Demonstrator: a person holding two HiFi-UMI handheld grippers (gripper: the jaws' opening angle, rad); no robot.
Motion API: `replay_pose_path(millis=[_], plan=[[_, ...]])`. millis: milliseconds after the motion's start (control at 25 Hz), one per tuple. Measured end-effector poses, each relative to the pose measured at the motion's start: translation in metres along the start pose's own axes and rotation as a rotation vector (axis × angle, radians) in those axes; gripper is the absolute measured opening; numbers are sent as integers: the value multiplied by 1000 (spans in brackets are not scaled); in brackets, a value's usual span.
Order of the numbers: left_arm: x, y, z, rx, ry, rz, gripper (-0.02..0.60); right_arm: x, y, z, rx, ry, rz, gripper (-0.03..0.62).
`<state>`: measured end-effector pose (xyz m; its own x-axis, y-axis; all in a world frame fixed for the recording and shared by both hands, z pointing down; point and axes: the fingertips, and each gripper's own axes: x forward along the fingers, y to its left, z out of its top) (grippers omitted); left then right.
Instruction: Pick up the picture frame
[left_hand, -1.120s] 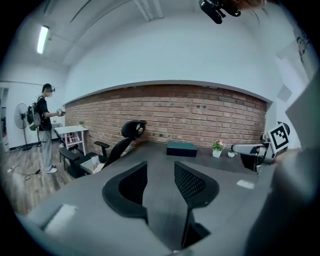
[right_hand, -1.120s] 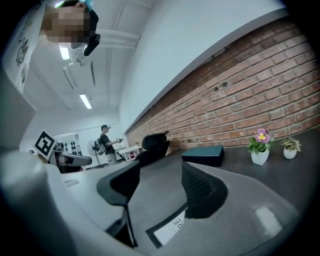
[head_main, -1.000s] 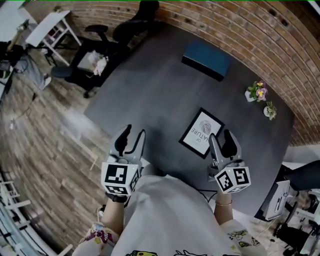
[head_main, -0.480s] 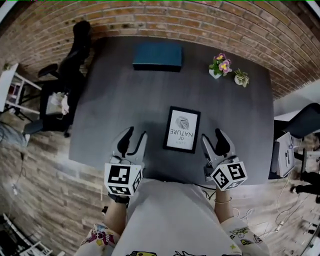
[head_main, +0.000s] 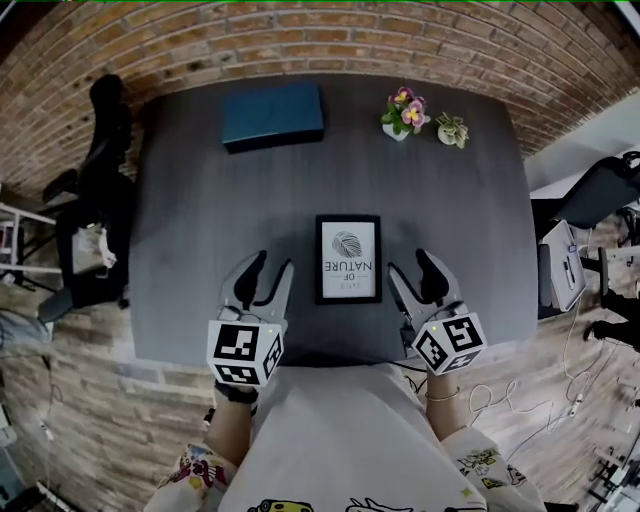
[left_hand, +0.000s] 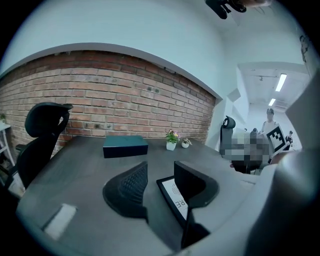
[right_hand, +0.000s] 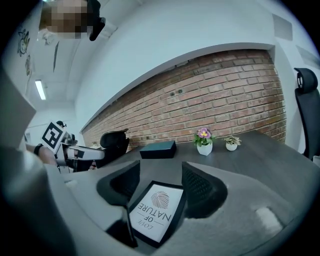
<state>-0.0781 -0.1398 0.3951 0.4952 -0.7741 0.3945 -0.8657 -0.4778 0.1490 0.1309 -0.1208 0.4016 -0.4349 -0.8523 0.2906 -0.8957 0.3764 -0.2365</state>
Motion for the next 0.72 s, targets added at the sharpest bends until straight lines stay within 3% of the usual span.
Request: replay_pose_path(millis=[720], plan=[[56, -20, -42, -21, 156, -90, 161, 20, -15, -30, 48, 94, 8, 256]])
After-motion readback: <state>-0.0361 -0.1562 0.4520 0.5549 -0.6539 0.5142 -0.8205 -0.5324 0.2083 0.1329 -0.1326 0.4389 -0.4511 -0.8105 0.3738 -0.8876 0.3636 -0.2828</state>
